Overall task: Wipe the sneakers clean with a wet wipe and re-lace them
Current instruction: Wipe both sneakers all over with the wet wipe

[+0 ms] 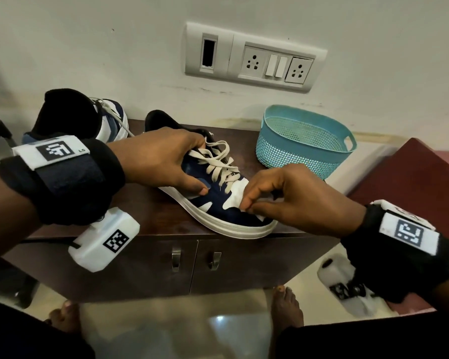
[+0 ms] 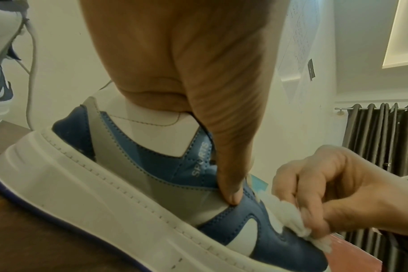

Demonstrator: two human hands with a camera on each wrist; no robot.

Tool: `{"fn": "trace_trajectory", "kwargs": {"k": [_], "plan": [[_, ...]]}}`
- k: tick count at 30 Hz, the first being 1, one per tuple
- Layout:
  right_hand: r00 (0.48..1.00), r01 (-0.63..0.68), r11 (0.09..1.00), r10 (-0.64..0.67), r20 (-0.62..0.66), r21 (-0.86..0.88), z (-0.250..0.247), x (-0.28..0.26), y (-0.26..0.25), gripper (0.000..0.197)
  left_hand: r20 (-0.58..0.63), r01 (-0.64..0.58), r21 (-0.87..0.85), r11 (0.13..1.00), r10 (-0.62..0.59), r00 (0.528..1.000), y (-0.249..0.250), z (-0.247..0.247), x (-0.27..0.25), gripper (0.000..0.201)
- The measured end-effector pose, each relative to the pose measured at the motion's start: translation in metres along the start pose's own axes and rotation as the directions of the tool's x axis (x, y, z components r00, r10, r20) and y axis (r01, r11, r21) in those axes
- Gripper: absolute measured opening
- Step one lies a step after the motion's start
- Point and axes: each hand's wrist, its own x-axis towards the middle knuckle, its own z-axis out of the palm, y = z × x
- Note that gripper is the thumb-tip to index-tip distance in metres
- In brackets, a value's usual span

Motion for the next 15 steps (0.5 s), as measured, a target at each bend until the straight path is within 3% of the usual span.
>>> {"fn": "trace_trajectory", "kwargs": {"k": [2,6,11,15], "plan": [[1.000,-0.004,1.000,0.004,0.007,0.004,-0.003,-0.001,0.005,0.016,0.001,0.000,-0.005,1.000,0.000,1.000,0.000,0.000,0.001,0.042],[0.986,-0.146,0.987,0.141,-0.083,-0.060,-0.015,-0.001,0.026,0.019,-0.002,0.004,0.007,1.000,-0.004,1.000,0.000,-0.001,0.001,0.043],[1.000,-0.023,0.998,0.022,0.014,0.066,-0.005,-0.007,0.007,0.016,0.009,0.003,0.003,1.000,-0.003,1.000,0.001,0.000,0.001,0.043],[0.975,-0.221,0.966,0.217,-0.049,-0.131,-0.021,-0.003,0.037,0.018,0.000,0.008,0.009,1.000,-0.008,1.000,0.002,-0.001,0.002,0.043]]}}
